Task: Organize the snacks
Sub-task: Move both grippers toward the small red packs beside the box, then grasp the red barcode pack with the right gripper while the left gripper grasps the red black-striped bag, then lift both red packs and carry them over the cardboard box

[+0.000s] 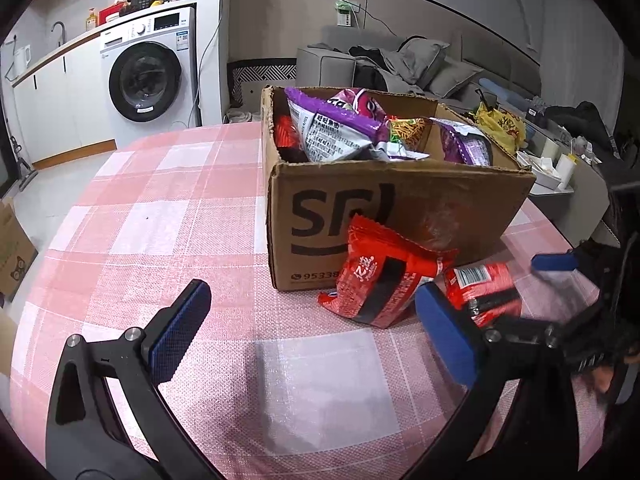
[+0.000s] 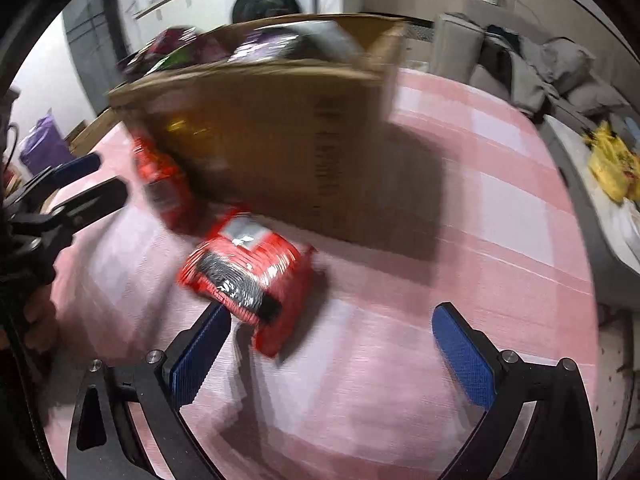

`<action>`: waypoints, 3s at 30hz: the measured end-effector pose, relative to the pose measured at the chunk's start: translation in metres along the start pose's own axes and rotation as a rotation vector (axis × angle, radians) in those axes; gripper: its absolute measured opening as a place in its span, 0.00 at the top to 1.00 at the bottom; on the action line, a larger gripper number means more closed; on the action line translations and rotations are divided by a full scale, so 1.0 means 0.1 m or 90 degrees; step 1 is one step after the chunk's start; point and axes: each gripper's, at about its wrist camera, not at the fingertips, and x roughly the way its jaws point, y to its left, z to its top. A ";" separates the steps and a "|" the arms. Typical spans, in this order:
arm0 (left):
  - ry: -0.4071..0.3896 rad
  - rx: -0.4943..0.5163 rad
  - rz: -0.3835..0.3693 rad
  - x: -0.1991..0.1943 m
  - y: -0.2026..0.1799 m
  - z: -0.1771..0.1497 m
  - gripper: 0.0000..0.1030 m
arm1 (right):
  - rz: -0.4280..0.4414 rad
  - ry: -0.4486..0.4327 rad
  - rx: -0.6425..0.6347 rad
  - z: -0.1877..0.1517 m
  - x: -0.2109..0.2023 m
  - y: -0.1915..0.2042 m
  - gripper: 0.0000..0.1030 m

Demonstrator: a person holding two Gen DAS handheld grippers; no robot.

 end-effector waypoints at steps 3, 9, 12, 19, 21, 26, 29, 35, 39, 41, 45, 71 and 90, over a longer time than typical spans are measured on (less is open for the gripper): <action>0.002 0.001 0.000 0.01 -0.01 0.01 0.01 | -0.015 -0.003 0.054 0.01 0.01 -0.21 0.00; 0.004 0.002 -0.003 0.04 -0.02 0.03 0.01 | 0.026 -0.012 0.053 0.06 0.01 -0.17 0.00; 0.007 0.004 -0.008 0.05 -0.02 0.01 0.01 | 0.052 -0.018 0.045 0.08 0.03 -0.06 0.00; 0.006 0.008 -0.010 0.05 -0.05 0.01 0.01 | 0.035 -0.025 0.045 0.15 0.19 0.19 0.01; 0.007 0.006 -0.008 0.05 -0.05 0.01 0.01 | 0.026 -0.027 0.043 0.14 0.23 0.21 0.01; 0.008 0.005 -0.008 0.05 -0.04 0.01 0.01 | 0.045 -0.043 0.052 0.12 0.16 0.22 0.20; 0.008 0.005 -0.009 0.04 -0.04 0.01 0.01 | 0.073 -0.049 0.062 0.11 0.11 0.14 0.36; 0.011 0.002 -0.012 0.05 -0.02 0.02 0.01 | 0.128 -0.055 0.078 0.12 0.09 0.03 0.52; 0.020 -0.004 -0.016 0.09 0.03 0.02 0.01 | 0.147 -0.063 0.068 0.12 0.04 0.03 0.52; 0.025 -0.006 -0.021 0.11 0.05 0.01 0.01 | 0.157 -0.068 0.068 0.13 0.01 0.02 0.52; 0.033 0.000 -0.018 0.15 0.07 0.01 0.01 | 0.155 -0.078 0.065 0.13 -0.07 -0.02 0.52; 0.077 0.088 0.019 0.52 -0.68 0.13 0.54 | 0.193 -0.082 0.112 0.05 -0.06 -0.24 0.52; 0.065 0.033 -0.018 0.26 -0.44 -0.04 0.55 | 0.198 -0.108 0.082 0.08 -0.25 -0.03 0.52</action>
